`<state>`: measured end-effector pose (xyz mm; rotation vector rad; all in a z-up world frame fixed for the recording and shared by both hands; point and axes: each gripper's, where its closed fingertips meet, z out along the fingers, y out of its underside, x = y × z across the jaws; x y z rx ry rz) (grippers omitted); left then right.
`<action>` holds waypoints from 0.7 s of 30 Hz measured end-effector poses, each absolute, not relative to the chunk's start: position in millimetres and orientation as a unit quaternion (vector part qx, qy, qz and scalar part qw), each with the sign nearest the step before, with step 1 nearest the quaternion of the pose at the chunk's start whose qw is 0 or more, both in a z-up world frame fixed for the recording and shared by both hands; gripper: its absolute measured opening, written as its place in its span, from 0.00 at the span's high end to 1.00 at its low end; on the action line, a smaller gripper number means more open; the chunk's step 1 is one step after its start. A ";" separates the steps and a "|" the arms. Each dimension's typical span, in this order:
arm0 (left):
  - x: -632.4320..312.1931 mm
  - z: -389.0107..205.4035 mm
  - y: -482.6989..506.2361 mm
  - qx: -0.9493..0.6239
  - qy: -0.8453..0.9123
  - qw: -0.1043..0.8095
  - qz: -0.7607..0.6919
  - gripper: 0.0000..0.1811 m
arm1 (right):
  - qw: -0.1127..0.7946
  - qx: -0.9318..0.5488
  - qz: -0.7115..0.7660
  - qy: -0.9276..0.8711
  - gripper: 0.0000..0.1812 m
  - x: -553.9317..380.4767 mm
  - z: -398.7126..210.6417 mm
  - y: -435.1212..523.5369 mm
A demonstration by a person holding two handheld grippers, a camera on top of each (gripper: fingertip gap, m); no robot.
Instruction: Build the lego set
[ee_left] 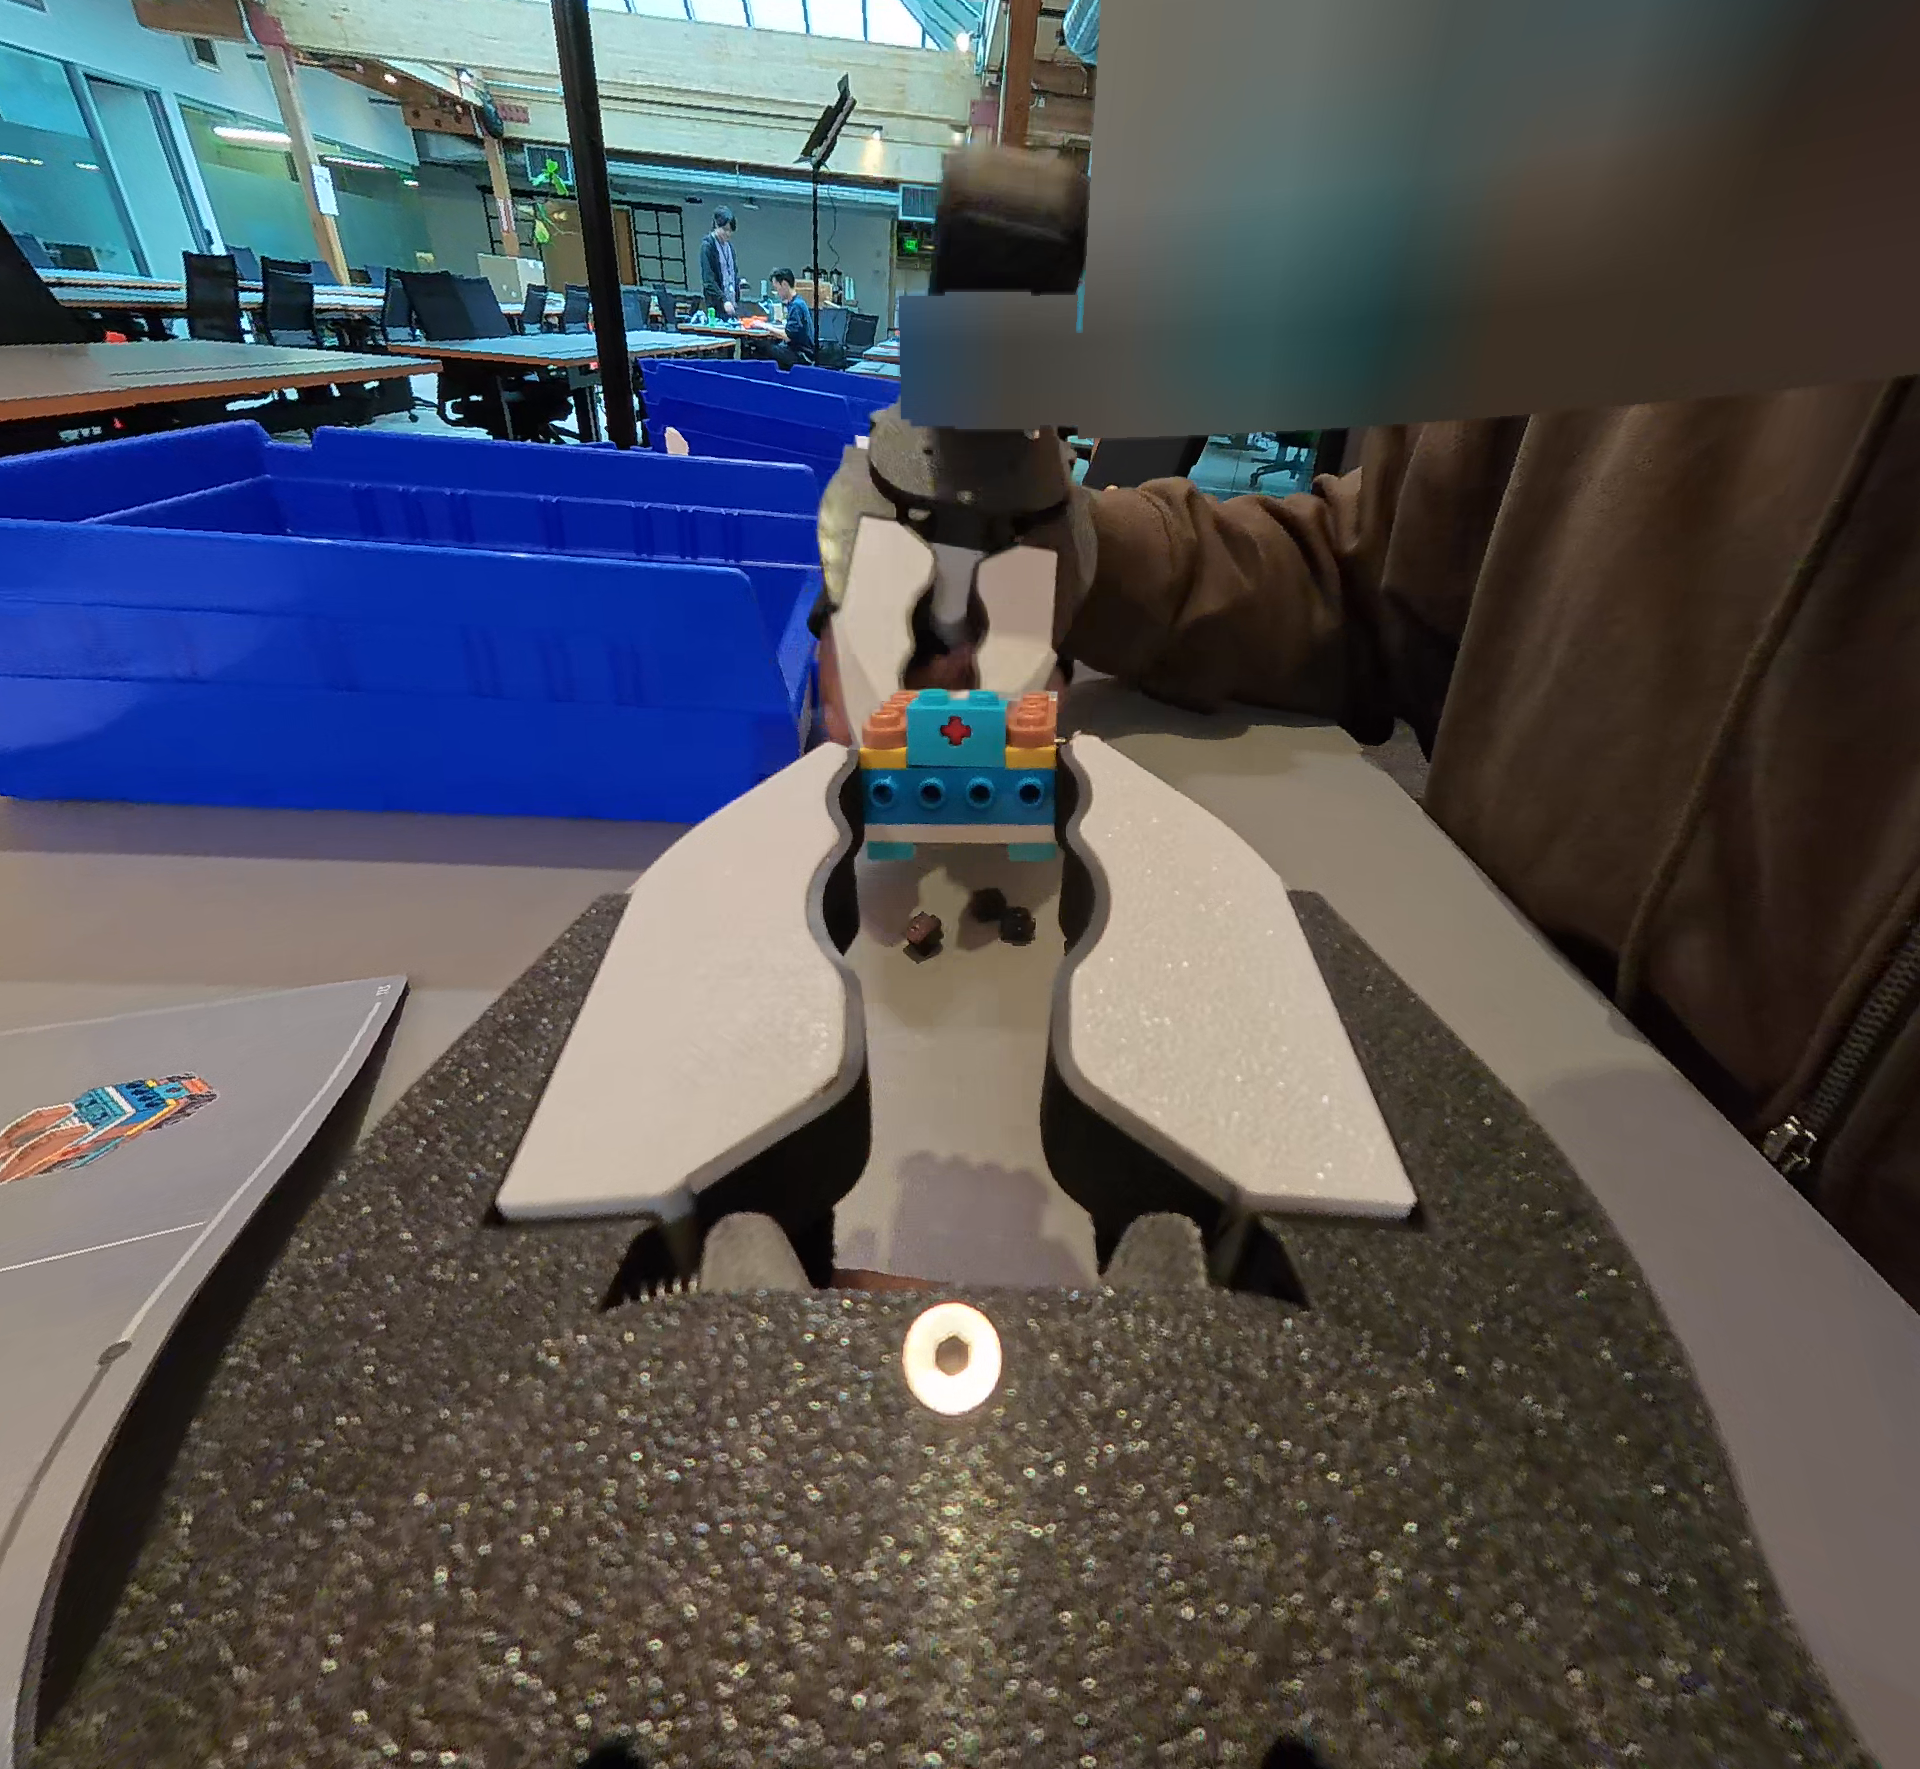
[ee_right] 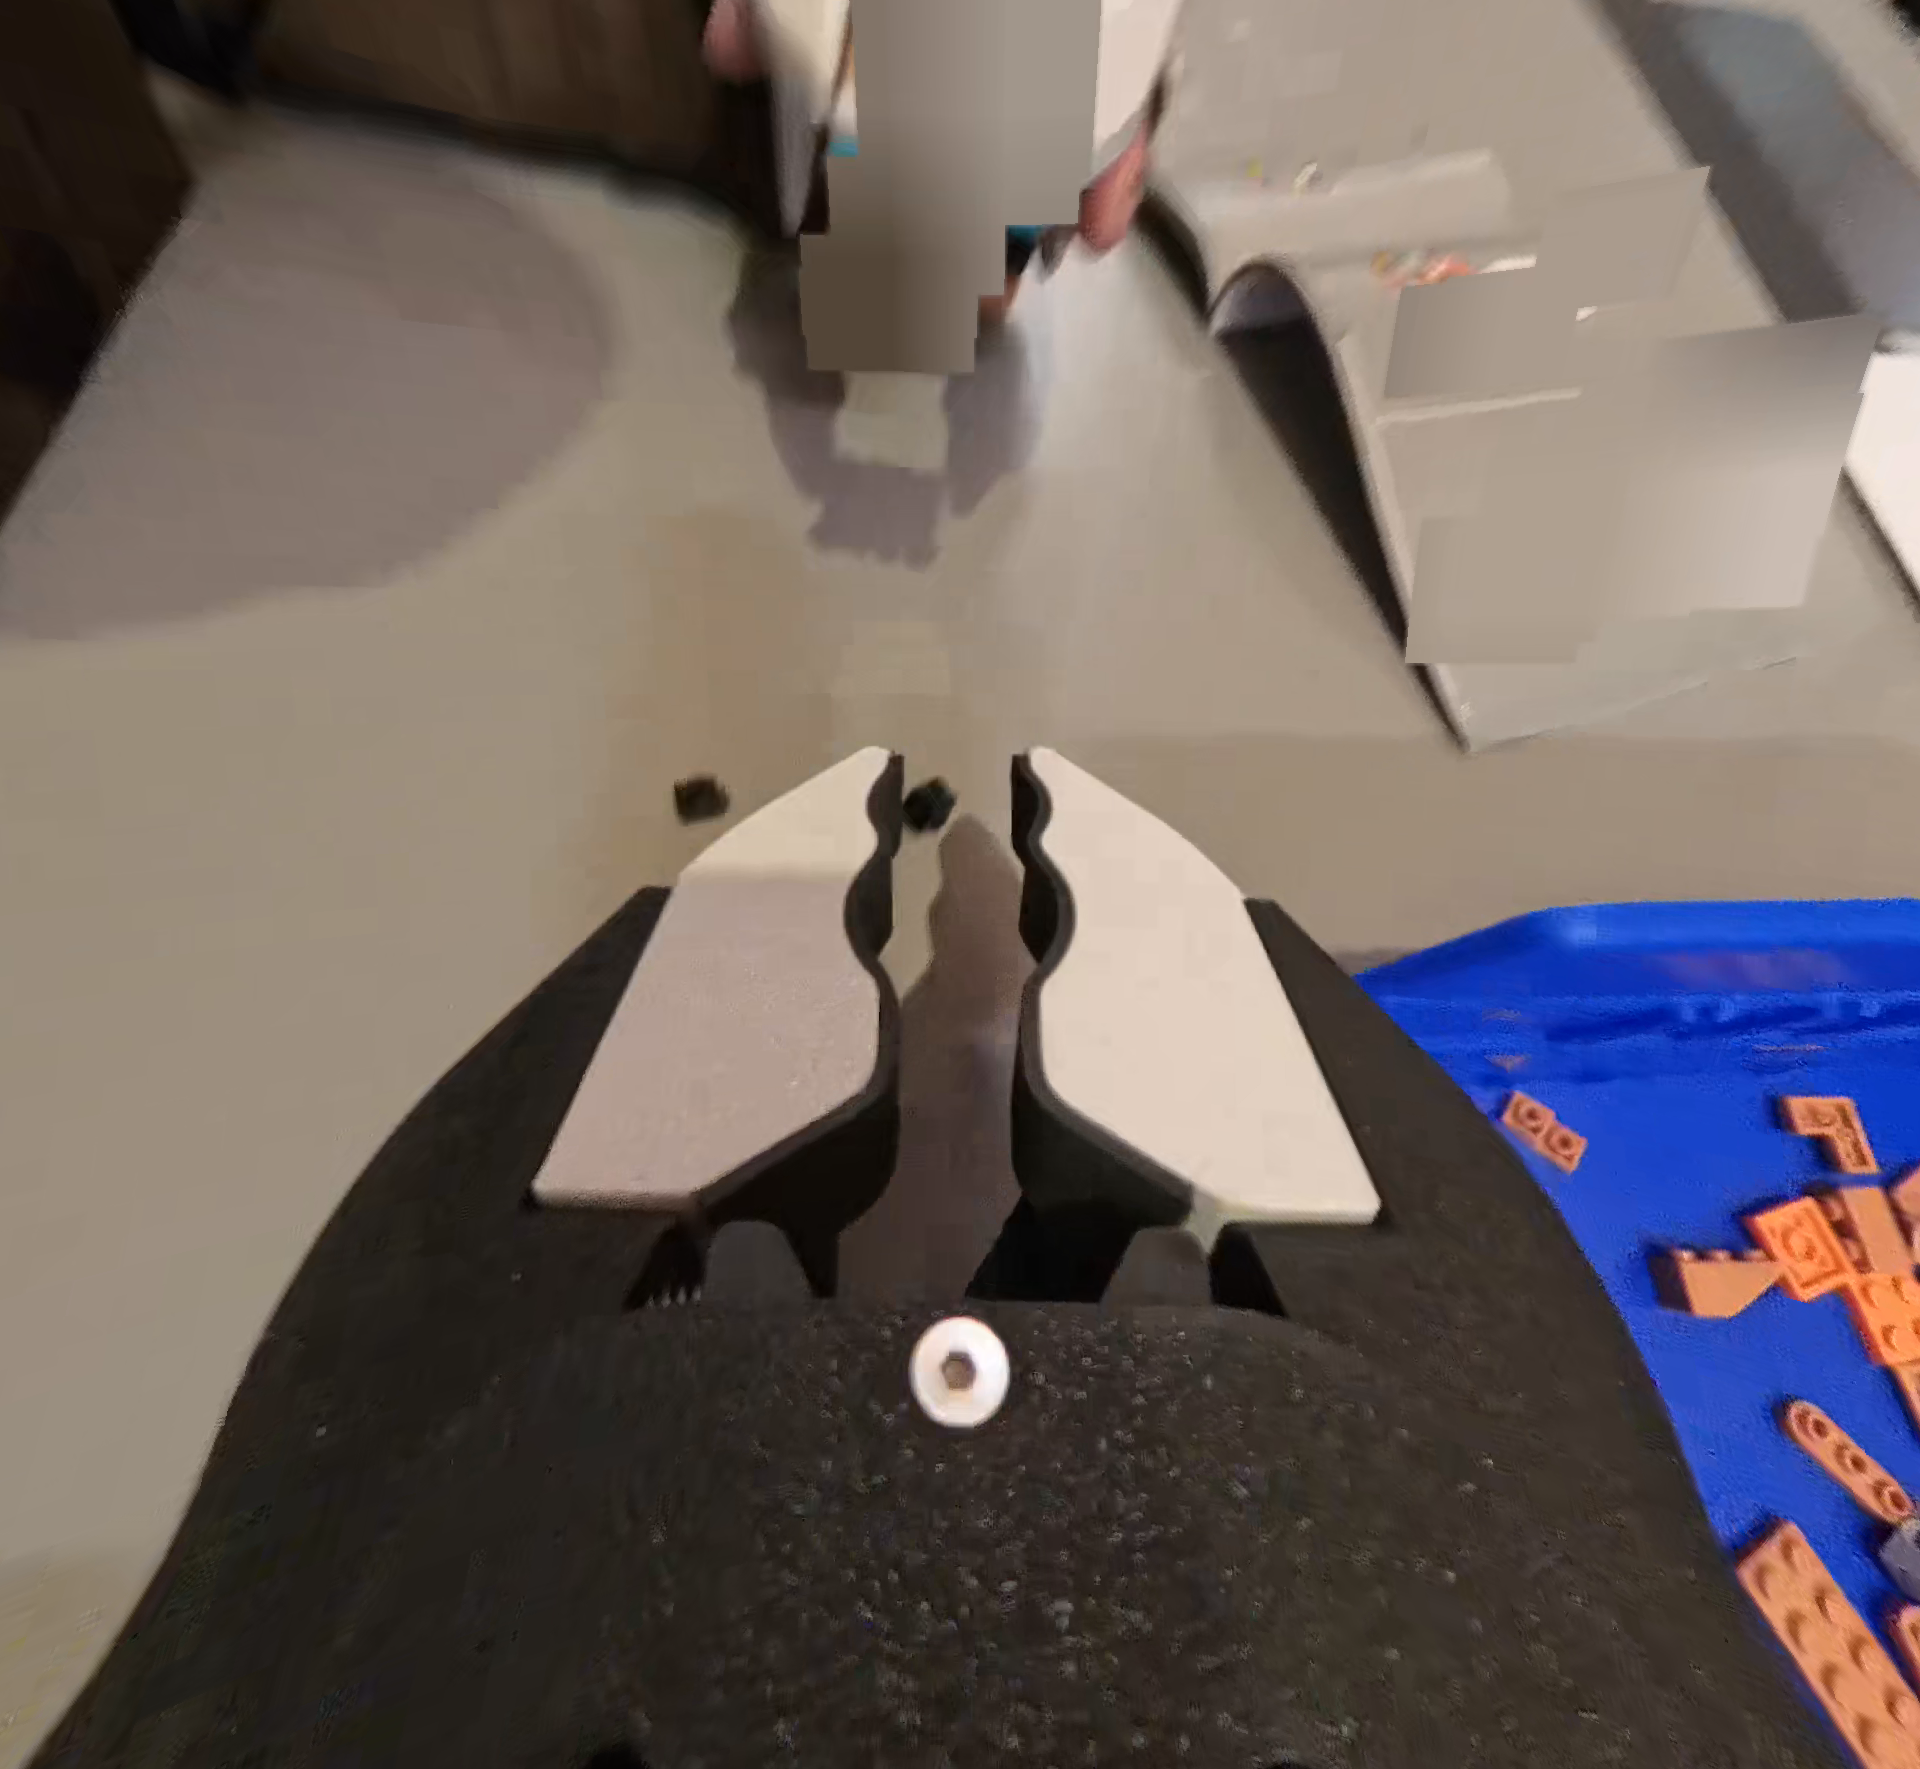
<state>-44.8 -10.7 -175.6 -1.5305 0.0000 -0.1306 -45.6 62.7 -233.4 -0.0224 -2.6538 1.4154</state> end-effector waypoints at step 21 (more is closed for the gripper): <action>-43.2 -176.9 -9.8 -0.696 0.004 0.716 -0.057 0.81 | 0.037 0.029 0.386 -0.921 0.92 -26.5 -274.9 67.2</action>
